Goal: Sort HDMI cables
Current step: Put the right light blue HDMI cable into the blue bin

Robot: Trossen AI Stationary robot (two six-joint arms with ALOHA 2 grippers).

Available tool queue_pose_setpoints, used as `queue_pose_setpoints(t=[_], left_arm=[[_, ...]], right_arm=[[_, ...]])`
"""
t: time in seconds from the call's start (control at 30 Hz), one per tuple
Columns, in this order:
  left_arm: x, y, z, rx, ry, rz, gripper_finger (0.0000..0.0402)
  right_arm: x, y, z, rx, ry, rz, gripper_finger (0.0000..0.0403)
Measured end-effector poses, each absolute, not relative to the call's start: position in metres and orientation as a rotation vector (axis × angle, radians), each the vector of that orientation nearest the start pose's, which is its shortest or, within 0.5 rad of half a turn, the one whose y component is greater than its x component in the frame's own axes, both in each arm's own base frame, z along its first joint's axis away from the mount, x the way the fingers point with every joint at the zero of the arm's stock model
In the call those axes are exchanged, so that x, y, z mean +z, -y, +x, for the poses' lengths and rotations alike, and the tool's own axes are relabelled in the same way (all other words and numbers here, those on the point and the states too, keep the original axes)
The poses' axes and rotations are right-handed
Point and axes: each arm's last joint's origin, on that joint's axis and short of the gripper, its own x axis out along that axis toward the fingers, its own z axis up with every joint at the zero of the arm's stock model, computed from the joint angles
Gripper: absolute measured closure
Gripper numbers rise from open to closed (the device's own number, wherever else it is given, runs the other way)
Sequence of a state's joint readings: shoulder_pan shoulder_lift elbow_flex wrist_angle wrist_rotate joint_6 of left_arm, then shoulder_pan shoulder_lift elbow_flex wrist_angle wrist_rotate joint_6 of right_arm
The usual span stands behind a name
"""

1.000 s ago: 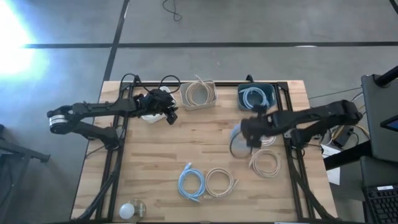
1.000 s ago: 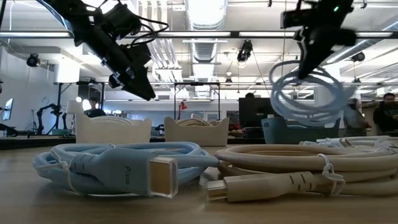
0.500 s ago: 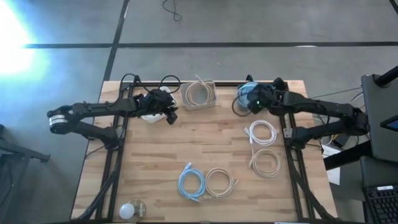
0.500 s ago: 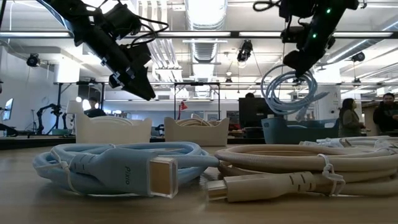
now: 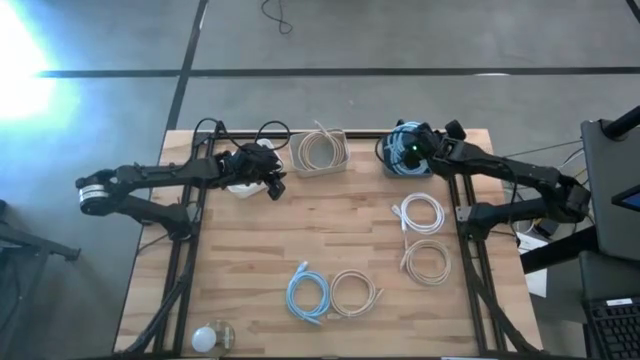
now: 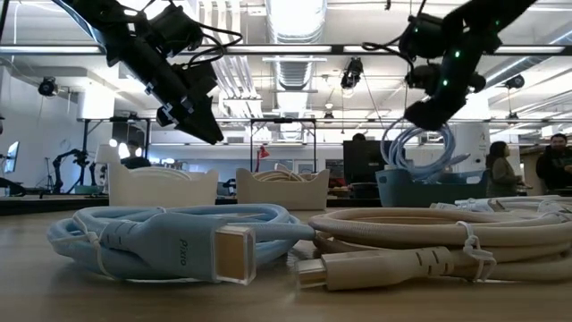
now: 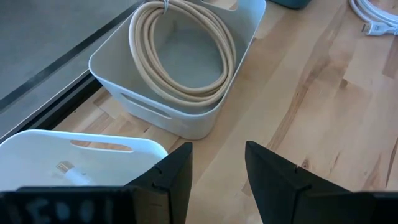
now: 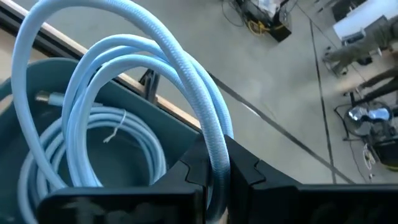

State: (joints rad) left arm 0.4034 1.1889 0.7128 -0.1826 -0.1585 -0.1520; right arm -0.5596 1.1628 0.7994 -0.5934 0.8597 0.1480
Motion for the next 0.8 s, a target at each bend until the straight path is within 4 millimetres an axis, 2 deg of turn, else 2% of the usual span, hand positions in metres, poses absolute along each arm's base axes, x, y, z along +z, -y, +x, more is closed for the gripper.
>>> queue_pose_setpoints(t=[0.17,0.33,0.47,0.8], left_arm=[[0.231,-0.1,0.222,0.591,-0.62,-0.224,0.0248],[0.231,-0.1,0.222,0.591,-0.62,-0.224,0.0248],[0.231,-0.099,0.222,0.591,-0.62,-0.224,0.0248],[0.231,-0.1,0.222,0.592,-0.619,-0.228,0.0248]], right_arm=[[0.22,0.135,0.17,-1.363,-0.89,-0.08,0.0383],[0.205,0.132,0.166,-1.36,-0.902,-0.072,0.0383],[0.2,0.132,0.163,-1.374,-0.898,-0.043,0.0374],[0.199,0.138,0.158,-1.391,-0.91,-0.021,0.03]])
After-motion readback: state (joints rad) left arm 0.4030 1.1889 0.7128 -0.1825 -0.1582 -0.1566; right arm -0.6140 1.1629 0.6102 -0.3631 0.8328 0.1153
